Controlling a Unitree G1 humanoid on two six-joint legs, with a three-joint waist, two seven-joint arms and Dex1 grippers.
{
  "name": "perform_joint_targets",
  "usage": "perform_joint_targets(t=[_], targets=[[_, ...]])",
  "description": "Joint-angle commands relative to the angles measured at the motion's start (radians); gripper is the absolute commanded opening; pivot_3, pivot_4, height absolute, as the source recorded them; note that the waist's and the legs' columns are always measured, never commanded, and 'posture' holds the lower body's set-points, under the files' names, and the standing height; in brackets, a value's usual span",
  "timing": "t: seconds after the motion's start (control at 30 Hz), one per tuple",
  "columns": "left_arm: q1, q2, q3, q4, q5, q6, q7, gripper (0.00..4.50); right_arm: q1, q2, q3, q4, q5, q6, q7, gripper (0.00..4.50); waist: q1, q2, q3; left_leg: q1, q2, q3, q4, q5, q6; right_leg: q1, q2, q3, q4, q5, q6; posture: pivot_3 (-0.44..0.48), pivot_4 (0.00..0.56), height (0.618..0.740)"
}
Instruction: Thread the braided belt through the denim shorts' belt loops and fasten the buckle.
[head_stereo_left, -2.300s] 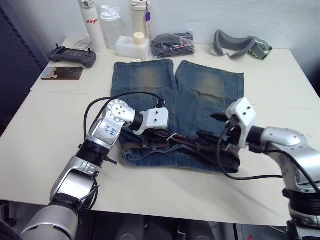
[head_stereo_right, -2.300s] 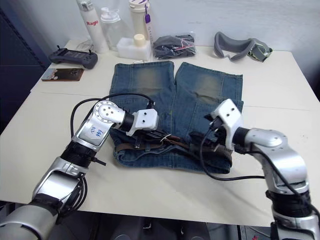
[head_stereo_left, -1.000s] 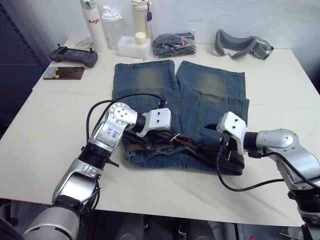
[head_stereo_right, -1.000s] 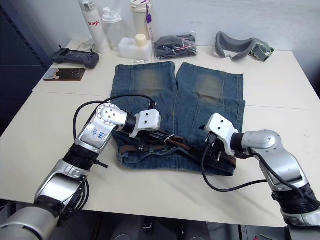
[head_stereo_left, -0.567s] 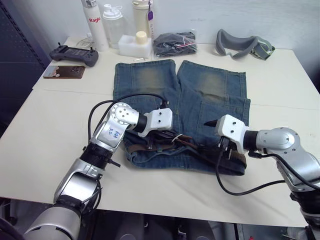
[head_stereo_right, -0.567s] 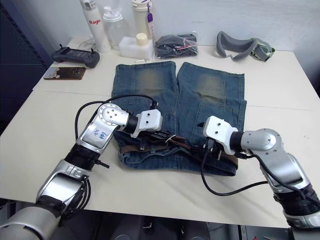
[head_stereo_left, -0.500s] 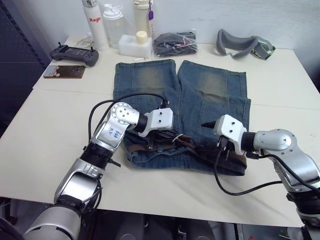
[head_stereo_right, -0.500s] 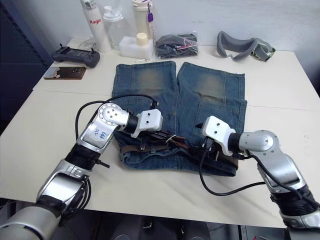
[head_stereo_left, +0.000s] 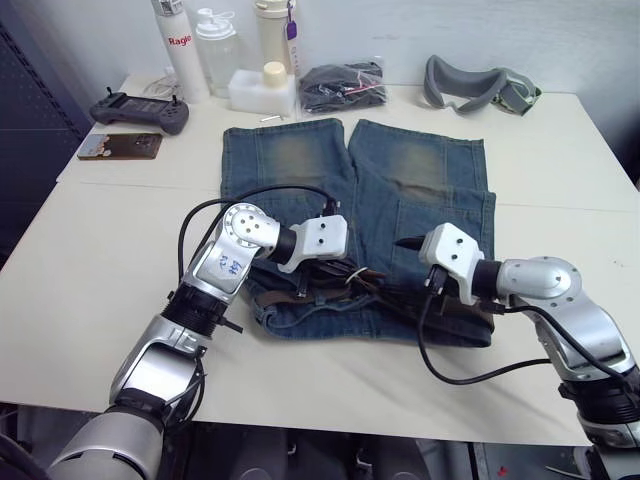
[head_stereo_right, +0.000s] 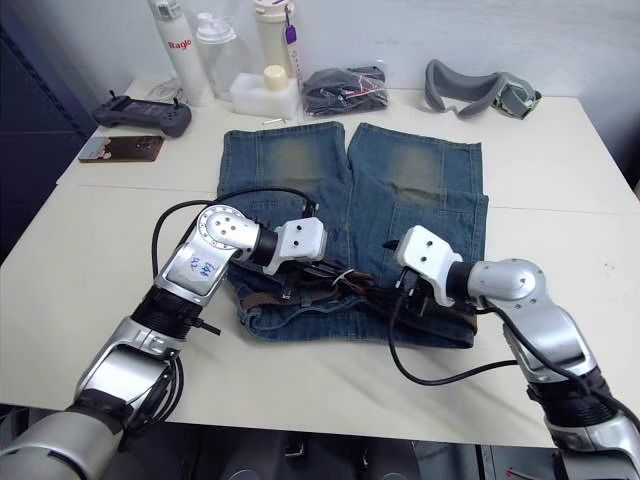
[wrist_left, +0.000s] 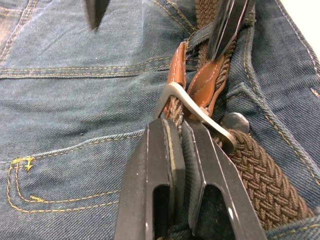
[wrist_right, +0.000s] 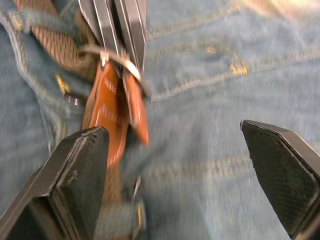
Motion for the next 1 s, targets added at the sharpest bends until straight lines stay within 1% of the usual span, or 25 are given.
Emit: perform_joint_targets(t=[0.03, 0.17, 0.2, 0.27, 0.4, 0.5, 0.53, 0.63, 0.7, 0.73, 0.77, 0.8, 0.83, 1.0], targets=[[-0.022, -0.006, -0.006, -0.003, -0.013, -0.013, 0.000, 0.00, -0.023, 0.016, 0.008, 0.005, -0.016, -0.036, -0.011, 4.48, 0.000, 0.000, 0.000, 0.000, 0.000, 0.000, 0.000, 0.000, 0.000, 0.000, 0.000, 0.000, 0.000, 0.000, 0.000, 0.000, 0.150, 0.650], [-0.023, -0.005, -0.006, 0.000, -0.011, -0.016, 0.000, 0.00, -0.031, 0.032, 0.025, 0.015, -0.029, -0.039, -0.013, 4.48, 0.000, 0.000, 0.000, 0.000, 0.000, 0.000, 0.000, 0.000, 0.000, 0.000, 0.000, 0.000, 0.000, 0.000, 0.000, 0.000, 0.150, 0.650], [-0.023, -0.005, -0.006, 0.001, -0.011, -0.017, 0.000, 0.00, -0.031, 0.033, 0.031, 0.018, -0.034, -0.041, -0.012, 4.24, -0.001, 0.000, 0.000, 0.000, 0.000, 0.000, 0.000, 0.000, 0.000, 0.000, 0.000, 0.000, 0.000, 0.000, 0.000, 0.000, 0.150, 0.650], [-0.024, -0.006, -0.006, 0.002, -0.012, -0.017, 0.001, 0.00, -0.029, 0.033, 0.037, 0.023, -0.041, -0.045, -0.011, 3.64, -0.001, 0.000, 0.000, 0.000, 0.000, 0.000, 0.000, 0.000, 0.000, 0.000, 0.000, 0.000, 0.000, 0.000, 0.000, 0.000, 0.150, 0.650], [-0.027, -0.009, -0.005, 0.005, -0.012, -0.020, 0.004, 0.00, -0.025, 0.035, 0.047, 0.034, -0.051, -0.054, -0.008, 1.59, -0.001, 0.000, 0.000, 0.000, 0.000, 0.000, 0.000, 0.000, 0.000, 0.000, 0.000, 0.000, 0.000, 0.000, 0.000, 0.000, 0.150, 0.650], [-0.031, -0.017, 0.005, 0.013, -0.016, -0.020, 0.023, 0.00, -0.026, 0.036, 0.053, 0.053, -0.057, -0.066, -0.007, 0.16, -0.001, 0.000, 0.000, 0.000, 0.000, 0.000, 0.000, 0.000, 0.000, 0.000, 0.000, 0.000, 0.001, 0.000, 0.000, 0.000, 0.150, 0.650], [-0.031, -0.019, 0.008, 0.014, -0.020, -0.014, 0.027, 0.00, -0.029, 0.037, 0.053, 0.060, -0.057, -0.070, -0.007, 0.07, -0.001, 0.000, 0.000, 0.000, 0.000, 0.000, 0.000, 0.000, 0.000, 0.000, 0.000, 0.000, 0.001, 0.000, 0.000, 0.000, 0.150, 0.650], [-0.032, -0.022, 0.027, 0.007, -0.046, 0.030, 0.027, 0.00, -0.036, 0.039, 0.050, 0.079, -0.053, -0.080, -0.006, 0.07, -0.001, 0.000, 0.000, 0.000, 0.000, 0.000, 0.000, 0.000, 0.000, 0.000, 0.000, 0.000, 0.001, 0.000, 0.000, 0.000, 0.150, 0.650], [-0.028, -0.006, 0.040, -0.024, -0.077, 0.077, -0.002, 0.84, -0.039, 0.034, 0.042, 0.092, -0.049, -0.086, -0.002, 0.00, -0.001, 0.000, 0.000, 0.000, 0.000, 0.000, 0.001, 0.000, 0.000, 0.000, 0.000, 0.000, 0.001, 0.000, 0.000, 0.000, 0.150, 0.650], [-0.029, -0.001, 0.054, -0.037, -0.093, 0.106, -0.005, 1.15, -0.042, 0.031, 0.039, 0.097, -0.047, -0.088, 0.001, 0.00, -0.001, 0.000, 0.000, 0.000, 0.000, 0.000, 0.001, 0.000, 0.000, 0.000, 0.000, 0.000, 0.001, 0.000, 0.000, 0.000, 0.150, 0.650], [-0.029, 0.002, 0.064, -0.046, -0.104, 0.125, -0.004, 1.55, -0.044, 0.029, 0.037, 0.101, -0.046, -0.090, 0.003, 0.00, -0.002, 0.000, 0.000, 0.000, 0.000, 0.000, 0.001, 0.000, 0.000, 0.000, 0.000, 0.000, 0.001, 0.000, 0.000, 0.000, 0.150, 0.650], [-0.028, 0.019, 0.075, -0.064, -0.121, 0.153, -0.018, 1.89, -0.048, 0.026, 0.033, 0.105, -0.044, -0.090, 0.006, 0.00, -0.002, 0.000, 0.000, 0.000, 0.000, 0.000, 0.001, 0.000, 0.000, 0.000, 0.000, 0.000, 0.001, 0.000, 0.000, 0.000, 0.150, 0.650], [-0.025, 0.037, 0.085, -0.081, -0.135, 0.178, -0.032, 2.39, -0.051, 0.024, 0.029, 0.108, -0.041, -0.090, 0.008, 0.00, -0.002, 0.000, 0.000, 0.000, 0.000, 0.000, 0.001, 0.000, 0.000, 0.000, 0.000, 0.000, 0.001, 0.000, 0.000, 0.000, 0.150, 0.650], [-0.008, 0.156, 0.156, -0.172, -0.214, 0.317, -0.070, 4.33, -0.061, 0.016, 0.010, 0.106, -0.026, -0.079, 0.016, 0.00, -0.005, 0.000, 0.000, 0.000, 0.000, 0.000, 0.001, 0.000, 0.000, -0.001, 0.000, 0.000, 0.002, 0.000, 0.000, 0.000, 0.150, 0.650]])
